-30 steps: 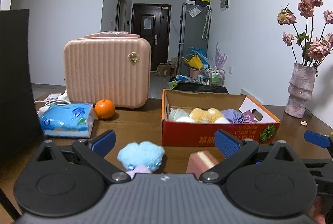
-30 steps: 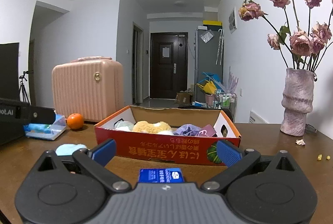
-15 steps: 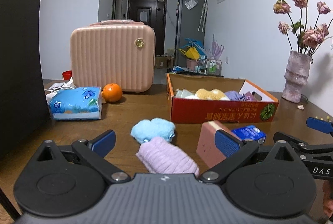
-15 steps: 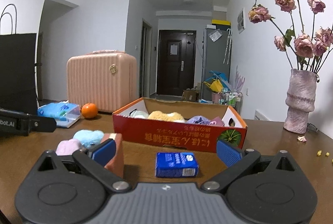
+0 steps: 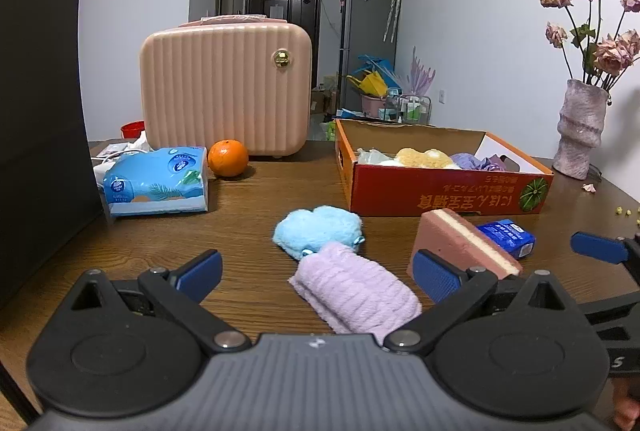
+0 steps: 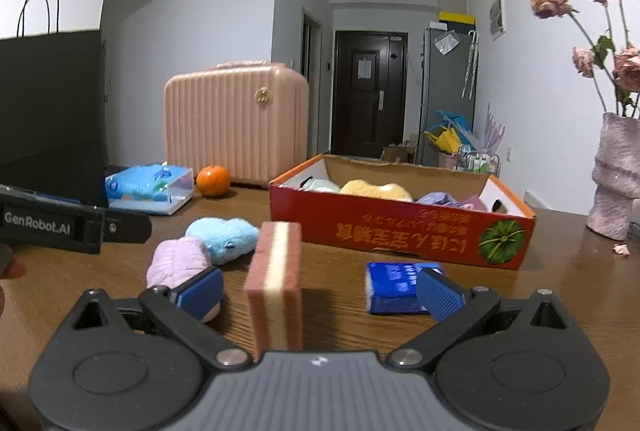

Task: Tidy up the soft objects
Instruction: 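Grasp the pink-and-cream sponge block with the right tool while the left tool grasps the lavender sock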

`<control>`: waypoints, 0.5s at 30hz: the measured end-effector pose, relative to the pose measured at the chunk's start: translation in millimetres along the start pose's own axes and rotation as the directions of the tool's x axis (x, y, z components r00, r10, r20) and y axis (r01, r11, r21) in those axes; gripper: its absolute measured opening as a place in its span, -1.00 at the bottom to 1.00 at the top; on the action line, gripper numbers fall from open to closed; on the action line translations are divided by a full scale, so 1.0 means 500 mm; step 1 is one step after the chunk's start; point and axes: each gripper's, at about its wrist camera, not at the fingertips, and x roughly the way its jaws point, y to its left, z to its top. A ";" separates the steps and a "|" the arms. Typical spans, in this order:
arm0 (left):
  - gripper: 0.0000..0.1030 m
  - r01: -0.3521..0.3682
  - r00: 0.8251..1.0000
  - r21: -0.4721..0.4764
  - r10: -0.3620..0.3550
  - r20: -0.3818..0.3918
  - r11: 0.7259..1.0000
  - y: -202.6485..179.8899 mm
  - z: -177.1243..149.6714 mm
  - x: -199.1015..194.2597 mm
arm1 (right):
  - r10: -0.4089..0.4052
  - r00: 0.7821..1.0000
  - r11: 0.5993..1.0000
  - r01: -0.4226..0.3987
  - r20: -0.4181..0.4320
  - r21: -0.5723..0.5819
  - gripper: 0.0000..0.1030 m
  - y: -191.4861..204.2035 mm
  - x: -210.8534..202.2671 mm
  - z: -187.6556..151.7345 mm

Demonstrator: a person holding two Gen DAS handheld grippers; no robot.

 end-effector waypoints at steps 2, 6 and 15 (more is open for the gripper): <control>1.00 0.005 1.000 -0.008 -0.005 -0.011 1.000 0.009 0.000 0.008 | -0.005 1.000 1.000 0.005 -0.006 0.004 0.99 0.009 0.014 0.000; 1.00 0.002 0.999 -0.012 -0.003 -0.041 1.000 0.026 -0.004 0.029 | -0.030 0.999 0.999 0.031 -0.031 0.015 0.95 0.021 0.048 0.004; 1.00 -0.016 0.997 -0.032 0.013 -0.074 0.999 0.049 -0.008 0.047 | -0.034 0.993 0.999 0.038 -0.117 0.031 0.58 0.025 0.127 0.010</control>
